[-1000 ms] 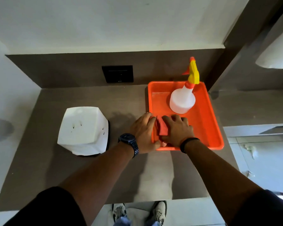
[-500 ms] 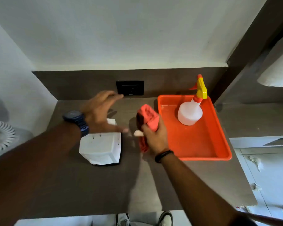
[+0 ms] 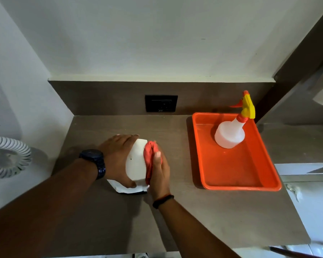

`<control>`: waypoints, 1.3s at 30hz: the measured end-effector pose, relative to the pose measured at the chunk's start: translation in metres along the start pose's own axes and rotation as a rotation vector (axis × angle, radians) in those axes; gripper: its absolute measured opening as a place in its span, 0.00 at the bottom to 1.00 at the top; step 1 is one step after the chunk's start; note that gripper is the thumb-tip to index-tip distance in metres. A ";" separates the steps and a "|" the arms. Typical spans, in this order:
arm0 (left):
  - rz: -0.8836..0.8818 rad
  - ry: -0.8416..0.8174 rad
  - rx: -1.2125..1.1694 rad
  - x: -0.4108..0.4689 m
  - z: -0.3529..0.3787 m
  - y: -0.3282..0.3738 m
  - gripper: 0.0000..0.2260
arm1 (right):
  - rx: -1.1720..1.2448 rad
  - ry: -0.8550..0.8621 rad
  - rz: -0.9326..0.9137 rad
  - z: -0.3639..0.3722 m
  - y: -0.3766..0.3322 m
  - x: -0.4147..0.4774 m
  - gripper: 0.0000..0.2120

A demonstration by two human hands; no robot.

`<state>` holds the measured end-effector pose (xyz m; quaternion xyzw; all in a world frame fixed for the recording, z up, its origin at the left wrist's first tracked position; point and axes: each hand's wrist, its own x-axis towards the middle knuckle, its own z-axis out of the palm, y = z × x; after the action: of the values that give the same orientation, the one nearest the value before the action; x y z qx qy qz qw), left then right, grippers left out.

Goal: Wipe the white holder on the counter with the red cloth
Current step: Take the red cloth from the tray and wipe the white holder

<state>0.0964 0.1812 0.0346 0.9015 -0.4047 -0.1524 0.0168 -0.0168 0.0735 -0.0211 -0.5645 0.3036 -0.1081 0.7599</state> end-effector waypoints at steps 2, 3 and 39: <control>-0.009 0.006 0.004 0.000 0.001 -0.001 0.60 | -0.042 0.014 -0.004 0.004 -0.005 0.011 0.34; -0.017 -0.006 0.011 0.000 0.001 -0.001 0.61 | -0.048 0.019 0.016 0.004 -0.003 0.017 0.28; 0.000 -0.056 -0.017 -0.004 -0.011 0.009 0.59 | -0.123 0.080 -0.083 0.012 0.000 -0.003 0.13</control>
<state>0.0908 0.1771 0.0473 0.8968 -0.4036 -0.1809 0.0133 -0.0121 0.0842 -0.0179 -0.6175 0.3161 -0.1431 0.7059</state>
